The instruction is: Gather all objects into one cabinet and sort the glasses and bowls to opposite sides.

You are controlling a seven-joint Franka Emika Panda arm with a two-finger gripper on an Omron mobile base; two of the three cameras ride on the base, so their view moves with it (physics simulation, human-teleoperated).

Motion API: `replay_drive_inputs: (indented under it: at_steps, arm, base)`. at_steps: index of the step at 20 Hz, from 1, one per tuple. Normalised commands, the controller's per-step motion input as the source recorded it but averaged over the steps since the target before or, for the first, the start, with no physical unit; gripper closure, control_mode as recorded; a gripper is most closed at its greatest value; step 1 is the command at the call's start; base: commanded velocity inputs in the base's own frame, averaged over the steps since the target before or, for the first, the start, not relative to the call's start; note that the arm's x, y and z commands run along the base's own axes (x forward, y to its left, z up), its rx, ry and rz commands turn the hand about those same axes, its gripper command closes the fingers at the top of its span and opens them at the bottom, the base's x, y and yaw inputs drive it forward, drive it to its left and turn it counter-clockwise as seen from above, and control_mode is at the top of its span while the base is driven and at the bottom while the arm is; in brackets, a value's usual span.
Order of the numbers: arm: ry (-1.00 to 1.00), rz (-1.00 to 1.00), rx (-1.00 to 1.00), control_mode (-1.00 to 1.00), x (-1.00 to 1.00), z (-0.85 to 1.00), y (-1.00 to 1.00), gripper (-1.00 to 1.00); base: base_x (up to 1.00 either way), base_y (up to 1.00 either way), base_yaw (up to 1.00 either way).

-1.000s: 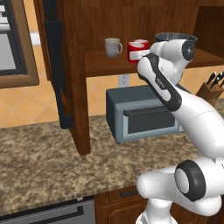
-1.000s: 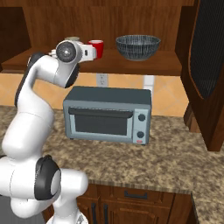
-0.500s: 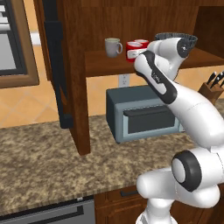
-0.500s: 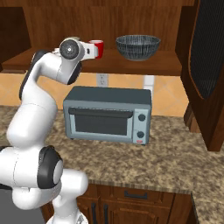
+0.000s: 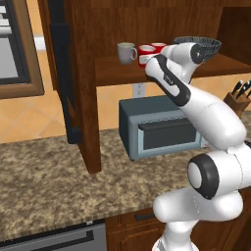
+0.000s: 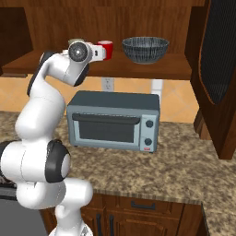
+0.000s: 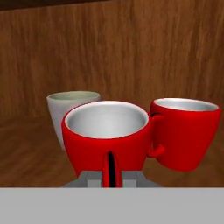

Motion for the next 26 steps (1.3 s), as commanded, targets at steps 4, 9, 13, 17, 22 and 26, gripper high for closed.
replay_drive_inputs:
  at_steps: [4, 9, 13, 17, 22, 26]
  arm:
    - [0.02, -0.01, 0.00, -1.00, 0.03, 0.00, 0.00, -1.00]
    - [0.02, -0.02, 0.00, -1.00, -0.61, 0.00, -0.02, -1.00]
    - [-0.06, 0.00, 0.00, -1.00, -1.00, 0.00, -0.02, -1.00]
    - [-0.08, 0.00, 0.00, -1.00, -1.00, 0.00, 0.00, -1.00]
    - [-0.03, 0.00, 0.02, -1.00, -1.00, -0.10, 0.00, -1.00]
    - [0.00, -0.02, 0.13, -1.00, -1.00, -0.08, 0.00, -1.00]
  base:
    - [0.00, 0.00, 0.00]
    - [0.00, 0.00, 0.00]
    - [0.00, 0.00, 0.00]
    - [0.00, 0.00, 0.00]
    - [0.00, 0.00, 0.00]
    - [0.00, 0.00, 0.00]
